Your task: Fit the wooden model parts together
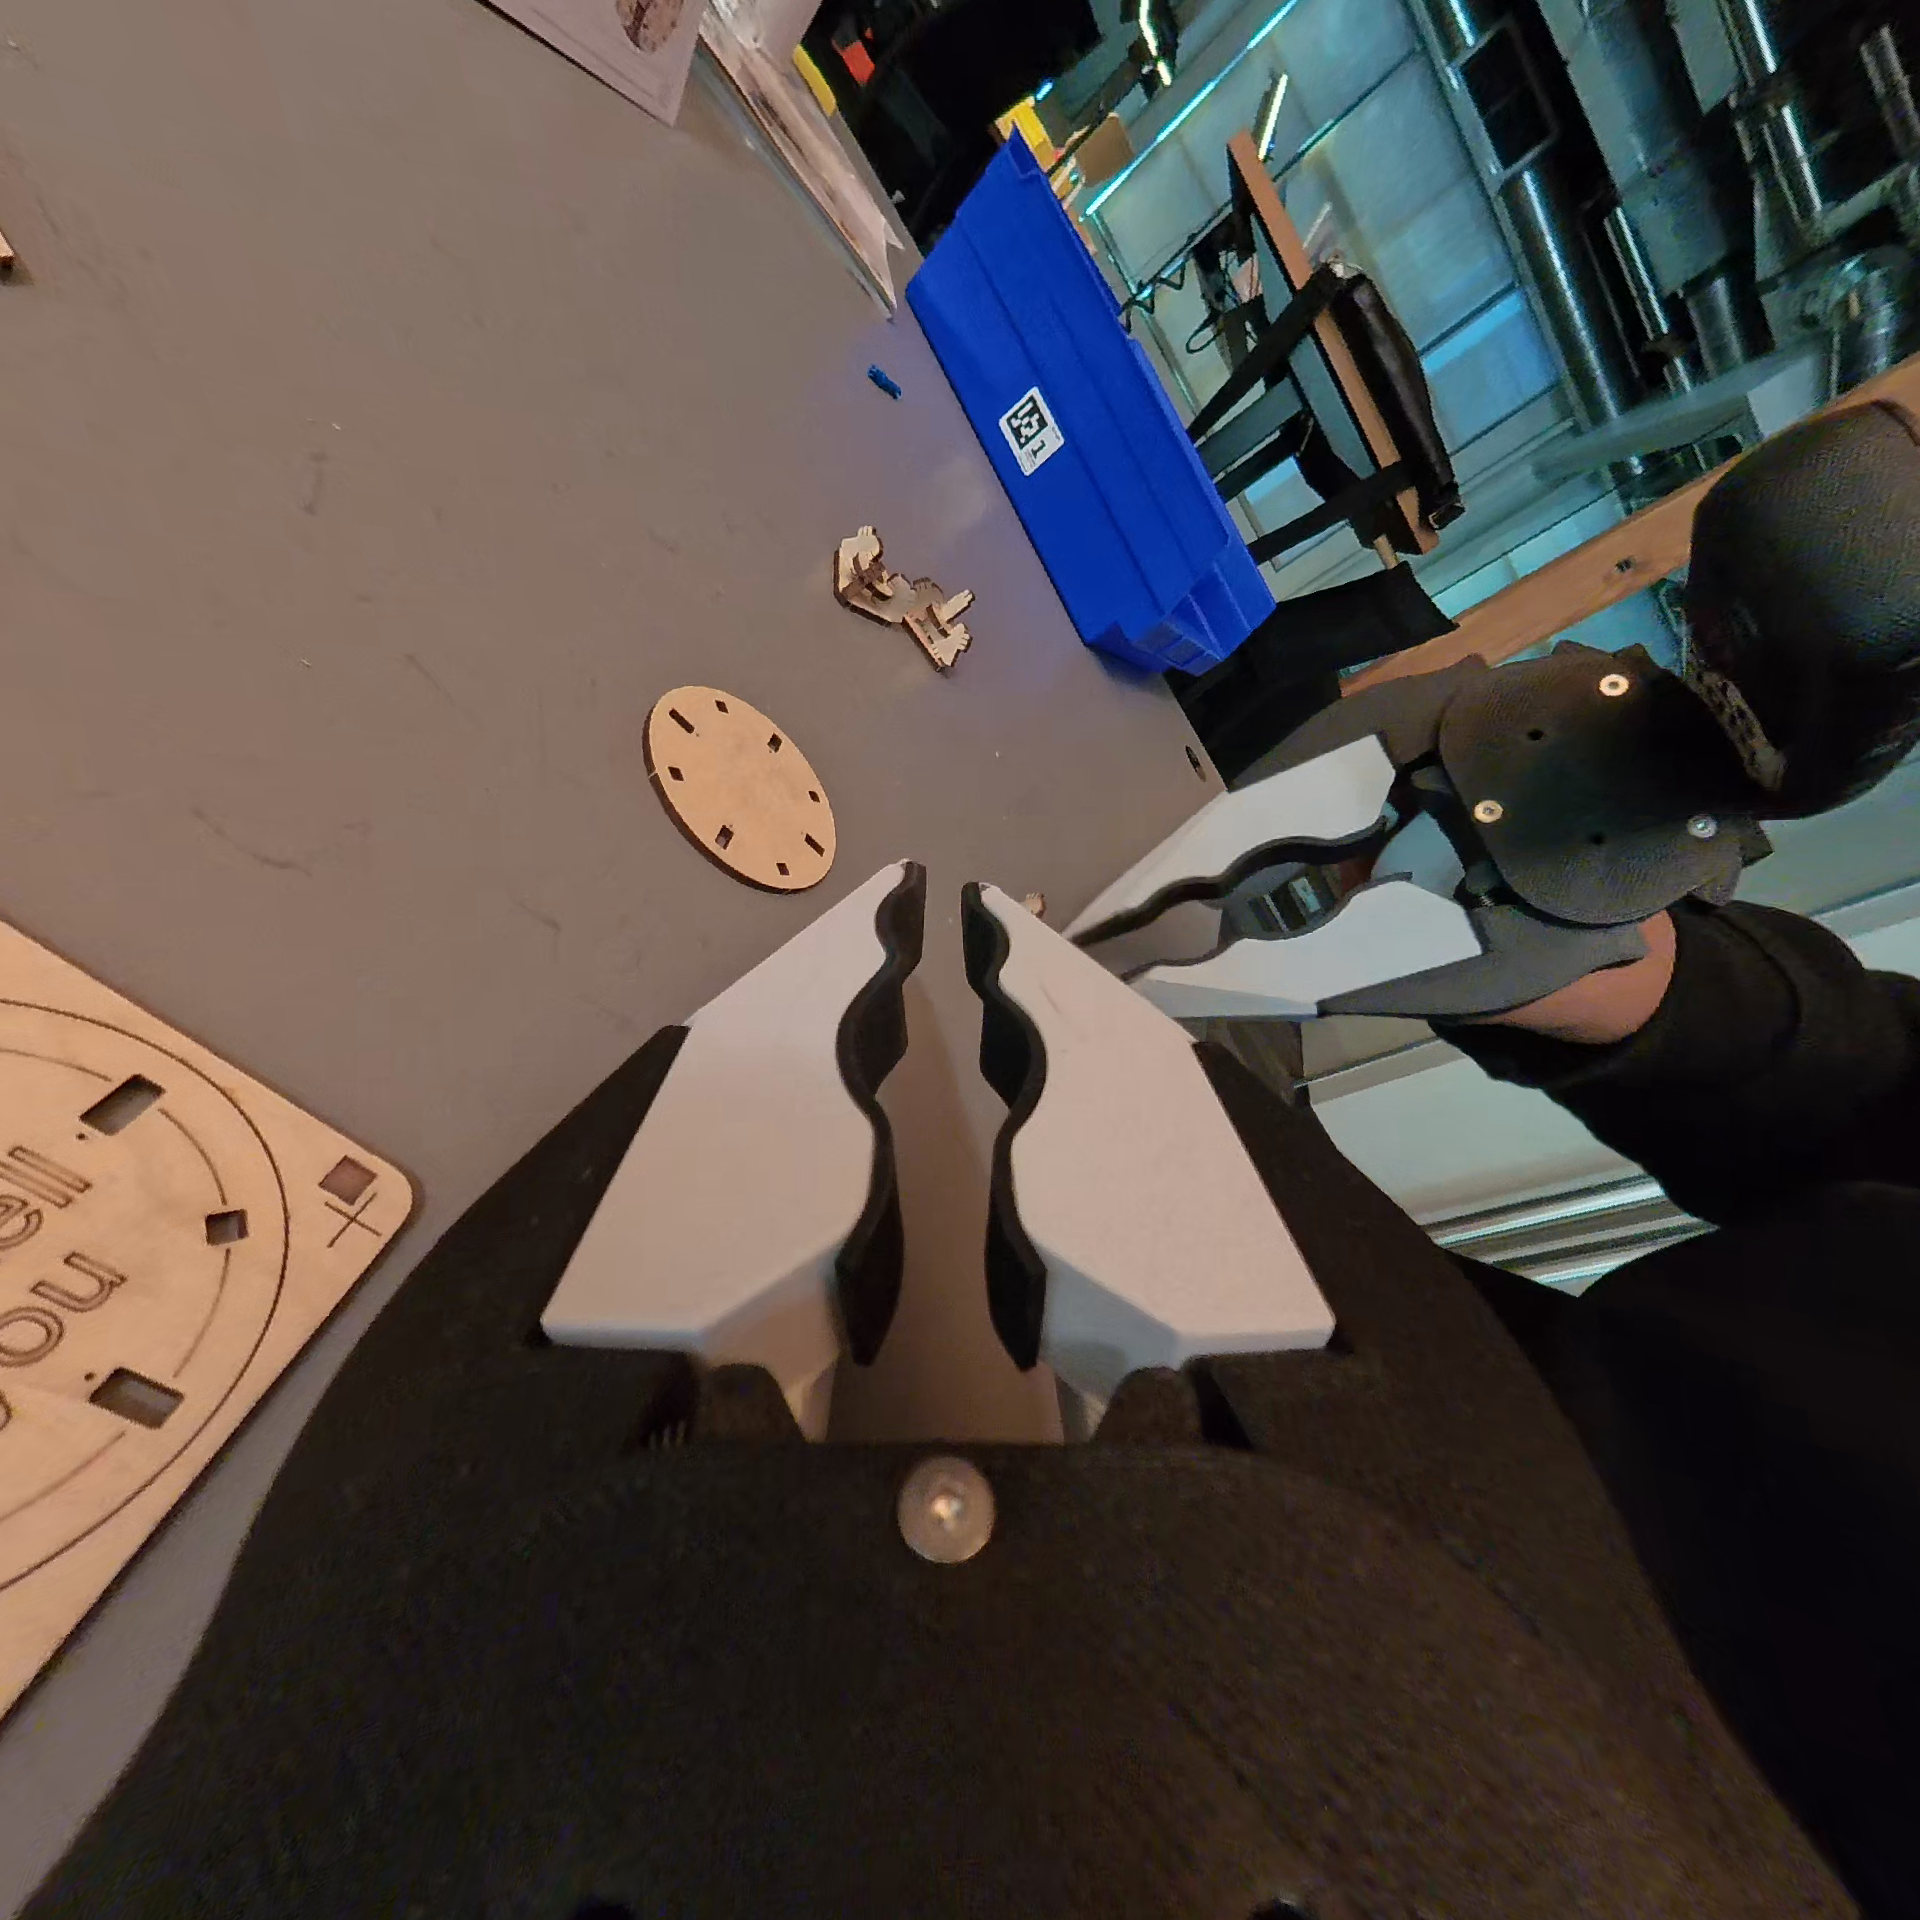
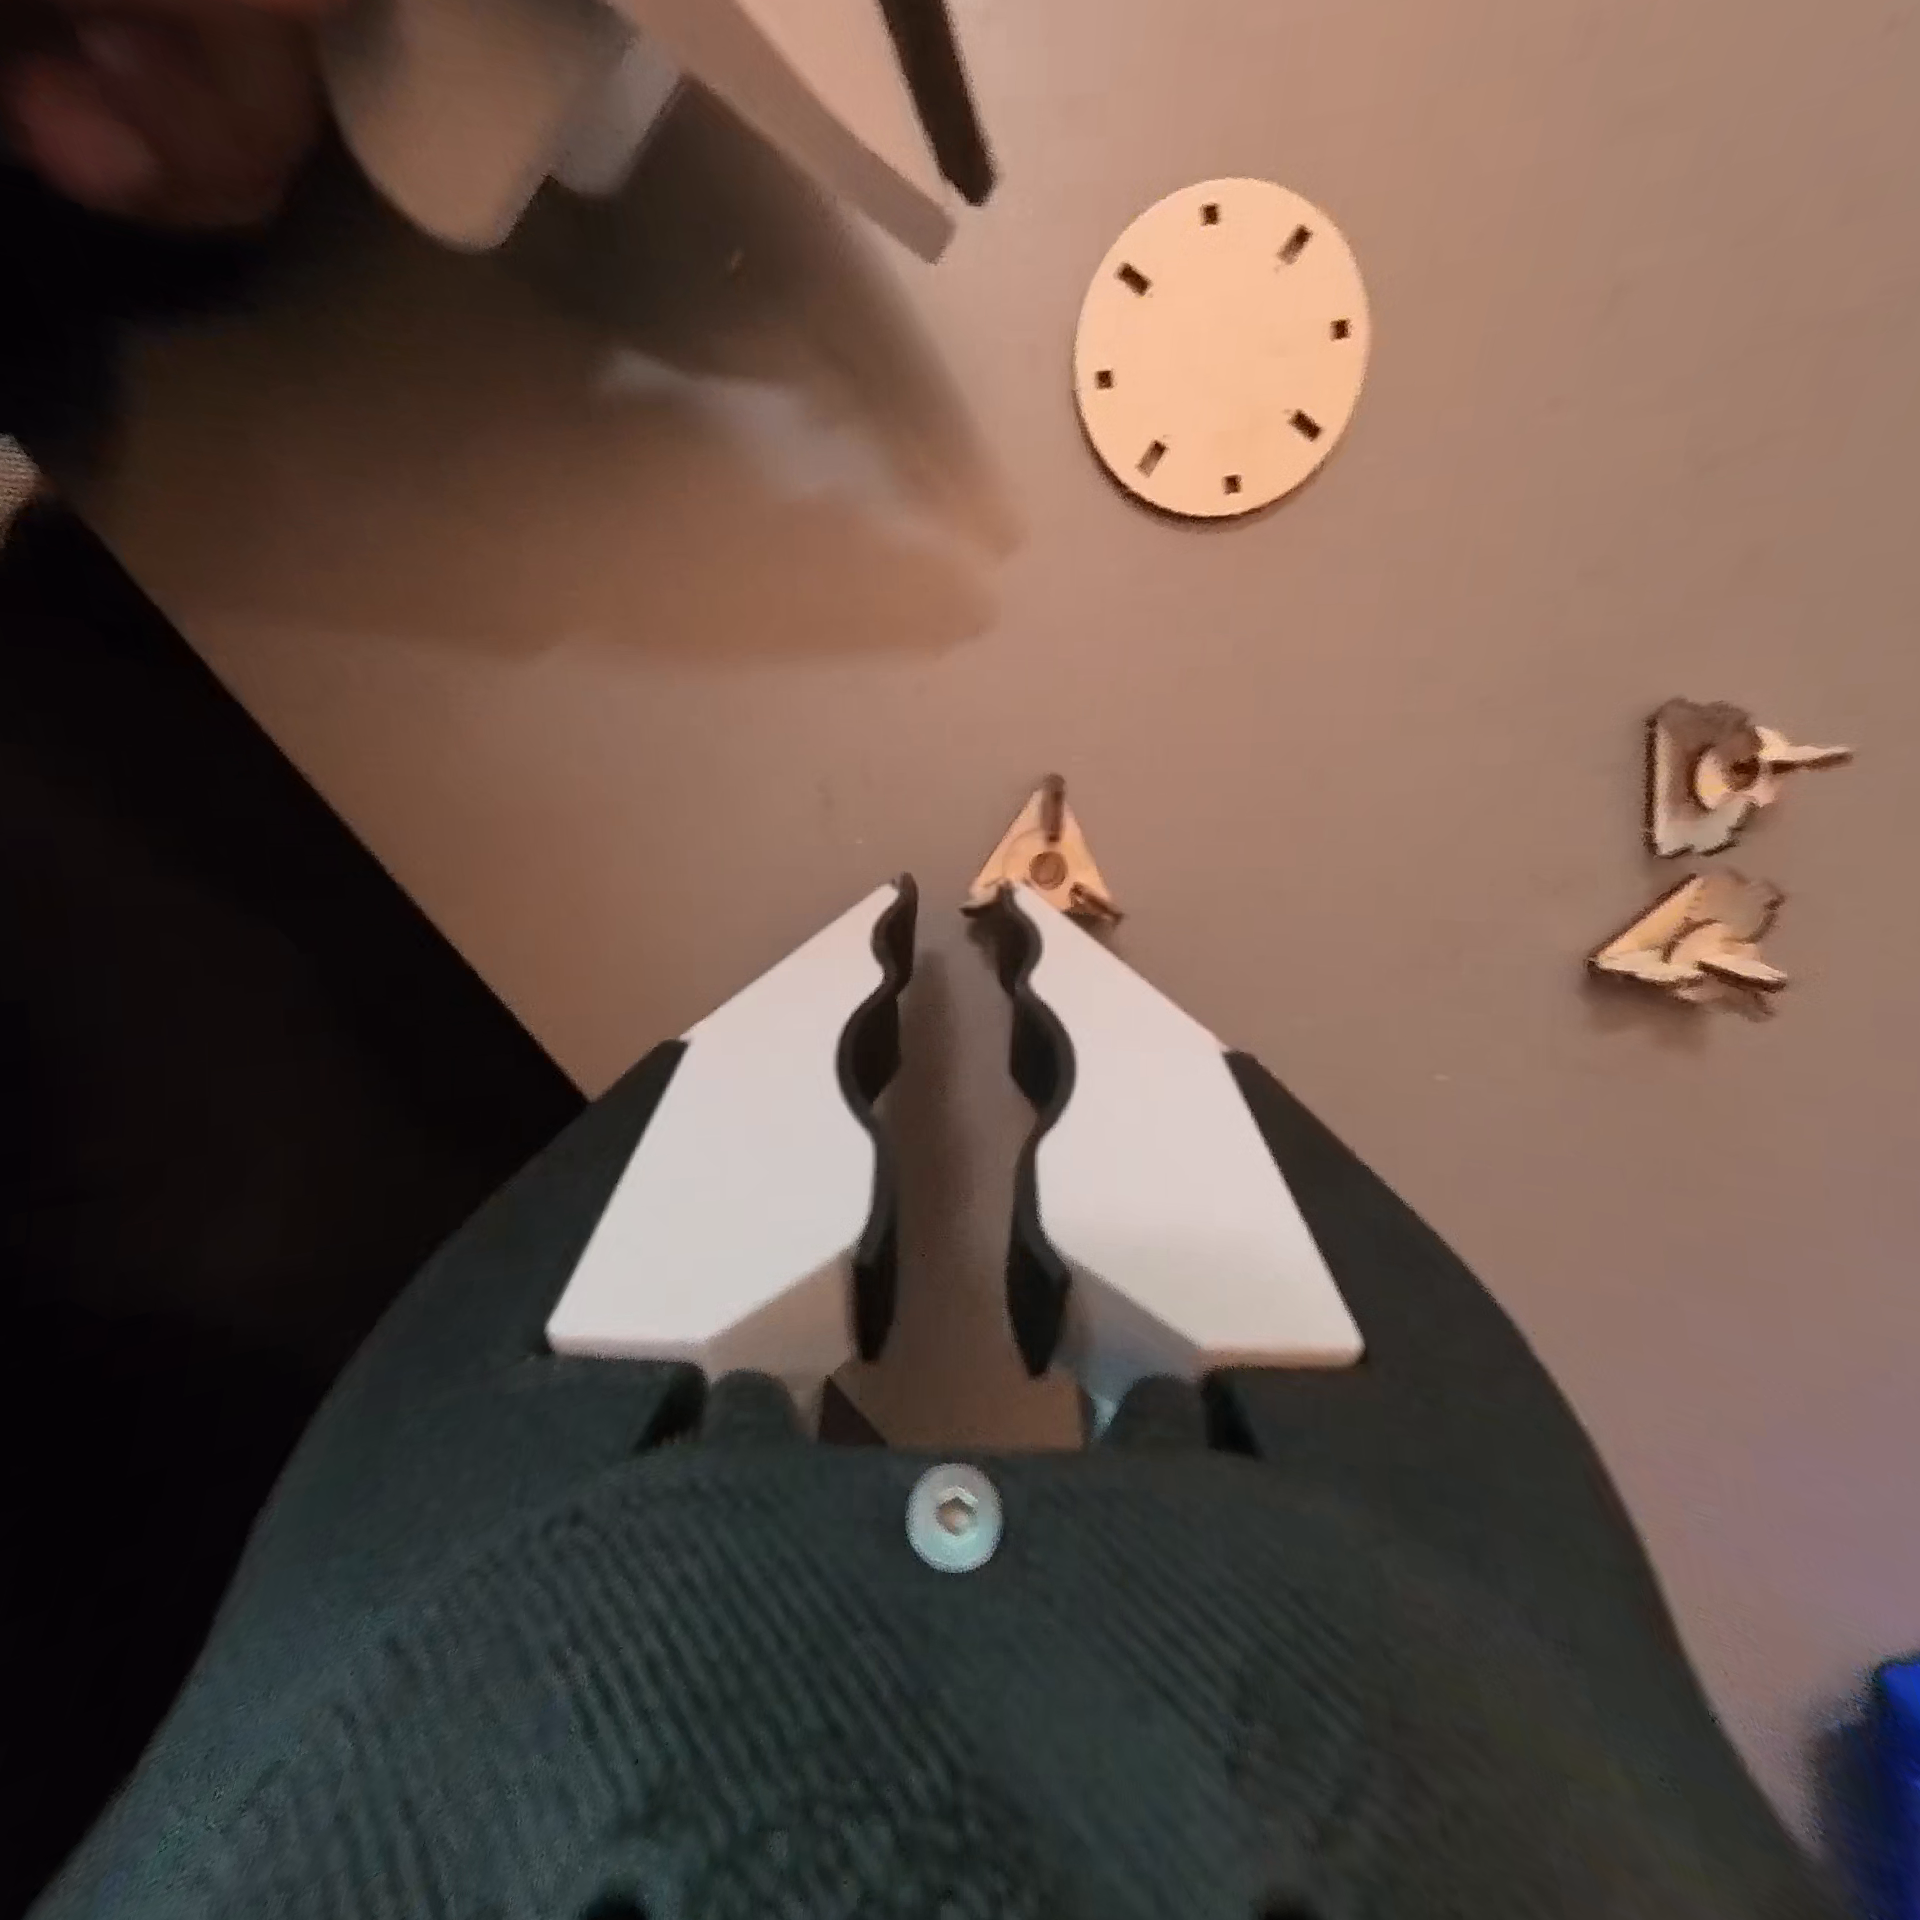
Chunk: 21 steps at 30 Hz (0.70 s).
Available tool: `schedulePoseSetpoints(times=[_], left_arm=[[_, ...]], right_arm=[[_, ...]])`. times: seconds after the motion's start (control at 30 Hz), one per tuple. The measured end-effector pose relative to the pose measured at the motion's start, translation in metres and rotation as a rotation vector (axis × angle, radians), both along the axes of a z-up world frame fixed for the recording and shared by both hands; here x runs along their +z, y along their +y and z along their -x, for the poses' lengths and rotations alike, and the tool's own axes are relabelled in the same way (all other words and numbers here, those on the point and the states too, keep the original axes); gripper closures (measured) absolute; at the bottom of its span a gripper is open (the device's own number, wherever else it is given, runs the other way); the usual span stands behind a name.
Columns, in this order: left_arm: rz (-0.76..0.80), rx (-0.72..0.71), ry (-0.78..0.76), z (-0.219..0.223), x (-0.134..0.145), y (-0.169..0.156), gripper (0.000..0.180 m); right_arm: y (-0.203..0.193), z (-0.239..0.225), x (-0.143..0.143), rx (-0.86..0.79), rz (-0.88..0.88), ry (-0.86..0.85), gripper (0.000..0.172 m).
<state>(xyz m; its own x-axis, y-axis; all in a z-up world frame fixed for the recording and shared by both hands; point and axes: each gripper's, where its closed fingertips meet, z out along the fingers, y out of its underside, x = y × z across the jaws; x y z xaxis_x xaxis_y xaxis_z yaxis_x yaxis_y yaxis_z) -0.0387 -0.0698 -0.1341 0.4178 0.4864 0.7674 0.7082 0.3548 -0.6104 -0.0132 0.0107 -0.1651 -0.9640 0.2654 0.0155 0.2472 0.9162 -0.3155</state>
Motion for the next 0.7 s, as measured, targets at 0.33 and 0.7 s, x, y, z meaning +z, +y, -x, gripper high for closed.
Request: schedulePoseSetpoints(times=[0.33,0.7], left_arm=[[-0.01,-0.044,0.013,-0.007,0.002,0.007,0.174],[-0.006,-0.082,0.008,-0.004,0.001,0.019,0.174]], right_arm=[[0.01,0.012,-0.009,0.211,-0.117,0.223,0.169],[0.007,0.016,0.005,0.087,0.2,-0.009,0.155]])
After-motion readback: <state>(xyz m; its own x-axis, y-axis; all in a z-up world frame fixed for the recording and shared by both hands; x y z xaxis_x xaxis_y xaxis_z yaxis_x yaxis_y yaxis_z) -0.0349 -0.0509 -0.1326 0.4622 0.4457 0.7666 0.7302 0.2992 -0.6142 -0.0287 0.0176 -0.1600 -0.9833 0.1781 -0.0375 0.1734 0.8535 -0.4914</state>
